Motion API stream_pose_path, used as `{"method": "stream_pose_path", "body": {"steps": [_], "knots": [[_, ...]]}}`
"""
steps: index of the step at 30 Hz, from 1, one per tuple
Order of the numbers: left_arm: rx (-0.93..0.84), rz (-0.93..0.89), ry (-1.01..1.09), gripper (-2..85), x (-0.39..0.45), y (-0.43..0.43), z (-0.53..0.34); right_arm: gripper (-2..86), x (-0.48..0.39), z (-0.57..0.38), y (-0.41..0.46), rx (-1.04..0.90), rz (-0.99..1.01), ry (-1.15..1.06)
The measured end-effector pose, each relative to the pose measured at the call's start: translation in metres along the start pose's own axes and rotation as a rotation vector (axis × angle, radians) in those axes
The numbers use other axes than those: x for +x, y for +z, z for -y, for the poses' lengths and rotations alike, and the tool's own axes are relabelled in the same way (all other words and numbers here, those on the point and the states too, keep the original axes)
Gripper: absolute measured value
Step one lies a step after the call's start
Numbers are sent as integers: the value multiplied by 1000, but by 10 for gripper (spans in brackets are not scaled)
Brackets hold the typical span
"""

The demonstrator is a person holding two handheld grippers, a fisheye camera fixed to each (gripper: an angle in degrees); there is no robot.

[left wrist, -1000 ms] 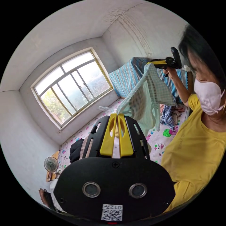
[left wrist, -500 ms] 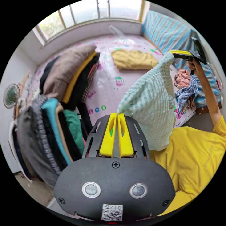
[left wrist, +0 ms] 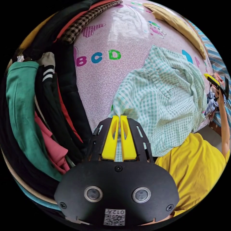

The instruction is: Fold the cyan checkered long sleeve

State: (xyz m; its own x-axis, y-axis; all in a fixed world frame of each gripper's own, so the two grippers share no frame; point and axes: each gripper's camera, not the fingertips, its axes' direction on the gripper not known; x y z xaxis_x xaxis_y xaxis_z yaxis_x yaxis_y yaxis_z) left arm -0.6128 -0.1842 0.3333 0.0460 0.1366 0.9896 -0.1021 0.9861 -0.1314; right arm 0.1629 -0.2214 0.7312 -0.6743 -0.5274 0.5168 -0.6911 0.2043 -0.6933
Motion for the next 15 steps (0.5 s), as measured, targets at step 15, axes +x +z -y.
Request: {"method": "stream_pose_path", "body": {"steps": [15], "knots": [[136,-4,-26,-1,-16,-101,-35,14,-84,40,75,-223,-226,-395]]}}
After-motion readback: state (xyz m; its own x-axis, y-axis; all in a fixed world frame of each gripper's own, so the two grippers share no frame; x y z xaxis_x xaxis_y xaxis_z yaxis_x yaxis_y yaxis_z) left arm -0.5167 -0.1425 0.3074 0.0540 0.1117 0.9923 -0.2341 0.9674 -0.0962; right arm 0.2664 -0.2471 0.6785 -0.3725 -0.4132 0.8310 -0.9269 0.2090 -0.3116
